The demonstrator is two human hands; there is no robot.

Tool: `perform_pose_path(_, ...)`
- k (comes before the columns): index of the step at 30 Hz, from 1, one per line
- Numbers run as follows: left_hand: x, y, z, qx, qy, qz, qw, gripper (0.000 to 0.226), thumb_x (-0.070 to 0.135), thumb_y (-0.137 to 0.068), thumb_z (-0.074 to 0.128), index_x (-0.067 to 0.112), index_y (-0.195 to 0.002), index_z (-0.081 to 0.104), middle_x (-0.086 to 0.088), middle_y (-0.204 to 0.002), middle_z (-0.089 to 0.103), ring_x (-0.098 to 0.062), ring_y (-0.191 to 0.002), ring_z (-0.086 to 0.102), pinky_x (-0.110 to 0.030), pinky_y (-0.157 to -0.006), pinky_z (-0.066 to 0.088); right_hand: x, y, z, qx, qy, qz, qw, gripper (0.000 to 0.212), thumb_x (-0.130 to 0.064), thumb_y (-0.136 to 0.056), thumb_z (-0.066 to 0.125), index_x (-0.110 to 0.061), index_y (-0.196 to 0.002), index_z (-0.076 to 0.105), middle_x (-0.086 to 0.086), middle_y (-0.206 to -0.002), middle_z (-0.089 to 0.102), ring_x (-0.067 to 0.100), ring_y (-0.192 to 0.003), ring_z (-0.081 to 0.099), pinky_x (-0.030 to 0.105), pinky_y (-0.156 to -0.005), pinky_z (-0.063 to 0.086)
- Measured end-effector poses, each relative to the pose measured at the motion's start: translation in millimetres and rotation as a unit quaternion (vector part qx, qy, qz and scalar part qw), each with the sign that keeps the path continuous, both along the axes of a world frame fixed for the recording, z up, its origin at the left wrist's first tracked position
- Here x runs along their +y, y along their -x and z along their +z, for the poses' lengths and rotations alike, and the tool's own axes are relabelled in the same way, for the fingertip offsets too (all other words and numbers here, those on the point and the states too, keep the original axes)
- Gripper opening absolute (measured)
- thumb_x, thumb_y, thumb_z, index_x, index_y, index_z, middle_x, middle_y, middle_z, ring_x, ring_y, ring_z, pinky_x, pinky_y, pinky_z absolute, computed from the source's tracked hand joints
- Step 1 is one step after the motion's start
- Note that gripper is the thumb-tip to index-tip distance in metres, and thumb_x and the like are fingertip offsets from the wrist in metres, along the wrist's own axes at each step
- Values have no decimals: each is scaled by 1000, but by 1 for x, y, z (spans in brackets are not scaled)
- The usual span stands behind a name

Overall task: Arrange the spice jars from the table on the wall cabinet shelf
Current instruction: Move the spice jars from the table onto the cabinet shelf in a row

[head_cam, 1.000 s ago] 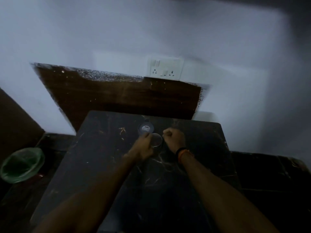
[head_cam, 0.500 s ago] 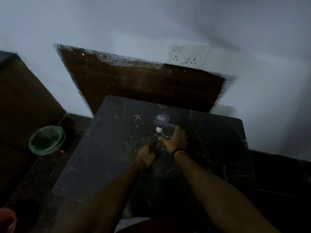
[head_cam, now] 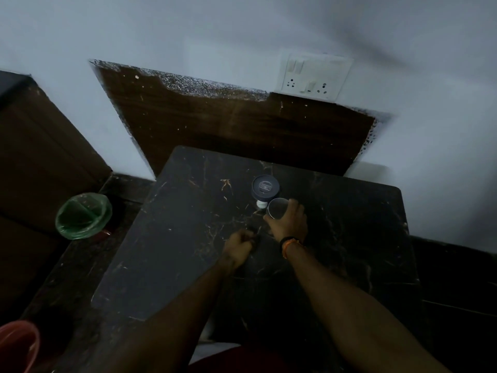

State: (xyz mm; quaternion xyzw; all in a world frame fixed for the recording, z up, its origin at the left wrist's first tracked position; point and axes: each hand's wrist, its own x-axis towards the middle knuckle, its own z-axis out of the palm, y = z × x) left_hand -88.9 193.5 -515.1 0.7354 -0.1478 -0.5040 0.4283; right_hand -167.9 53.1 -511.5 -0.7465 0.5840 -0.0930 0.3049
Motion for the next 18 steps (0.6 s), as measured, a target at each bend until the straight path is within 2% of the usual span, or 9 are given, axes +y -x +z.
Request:
perform_pose_path(3, -5, 1, -1, 37, 12, 30, 999, 17, 12, -101, 47, 21, -110, 59, -13, -112, 64, -20, -90, 64, -33, -76, 55, 3, 12, 4, -81, -15, -21, 996, 91, -40, -67, 91, -23, -142, 44, 6, -145, 47, 28, -129, 51, 45, -102, 51)
perform_pose_path(4, -7, 3, -2, 64, 17, 47, 997, 17, 18, -102, 47, 18, -114, 60, -16, -115, 64, -24, -93, 65, -35, -79, 56, 4, 17, 8, -122, -37, -26, 992, 90, -39, -65, 92, -25, -141, 45, 3, -143, 48, 25, -127, 52, 42, -100, 52)
perform_pose_path(6, -11, 8, -1, 157, 20, 84, 984, 33, 41, -102, 46, 17, -121, 60, -18, -121, 64, -31, -107, 65, -42, -88, 56, 7, 32, 18, -212, -95, -24, 972, 88, -36, -64, 92, -30, -140, 48, -2, -143, 49, 17, -124, 51, 32, -94, 53)
perform_pose_path(9, -14, 13, 1, 365, 46, 135, 920, 67, 70, -90, 45, 14, -125, 58, -22, -127, 62, -38, -118, 60, -48, -94, 54, 9, 56, 40, -304, -153, 31, 940, 81, -23, -70, 90, -31, -140, 51, -7, -142, 52, 12, -127, 49, 11, -75, 53)
perform_pose_path(10, -13, 14, 2, 428, 77, 145, 889, 73, 73, -88, 46, 13, -129, 57, -25, -131, 60, -40, -121, 58, -49, -94, 54, 8, 63, 48, -322, -166, 55, 930, 79, -17, -72, 89, -28, -141, 51, -8, -141, 52, 15, -131, 49, 9, -78, 53)
perform_pose_path(12, -9, 18, 9, 518, 145, 140, 831, 73, 67, -90, 50, 13, -139, 54, -28, -139, 55, -40, -125, 55, -49, -97, 51, 5, 77, 65, -346, -188, 94, 915, 79, -14, -75, 85, -22, -145, 49, -6, -144, 51, 20, -138, 47, 23, -97, 54)
perform_pose_path(14, -7, 21, 20, 549, 191, 135, 802, 66, 53, -92, 58, 13, -144, 50, -29, -144, 49, -41, -127, 53, -48, -101, 49, 2, 86, 79, -368, -209, 105, 900, 80, -17, -76, 78, -20, -148, 46, 0, -149, 50, 24, -138, 49, 42, -110, 48)
perform_pose_path(16, -6, 24, 33, 540, 224, 129, 801, 64, 40, -90, 65, 9, -144, 49, -30, -144, 49, -42, -127, 54, -50, -100, 50, 2, 93, 88, -399, -216, 98, 886, 73, -13, -81, 71, -20, -149, 46, 0, -149, 51, 24, -136, 51, 50, -111, 47)
perform_pose_path(18, -7, 25, 44, 514, 257, 120, 810, 66, 32, -87, 69, 7, -144, 48, -29, -144, 50, -43, -128, 54, -52, -101, 49, 4, 96, 92, -439, -224, 84, 866, 63, -4, -89, 65, -20, -148, 49, 1, -147, 55, 23, -132, 56, 53, -110, 47)
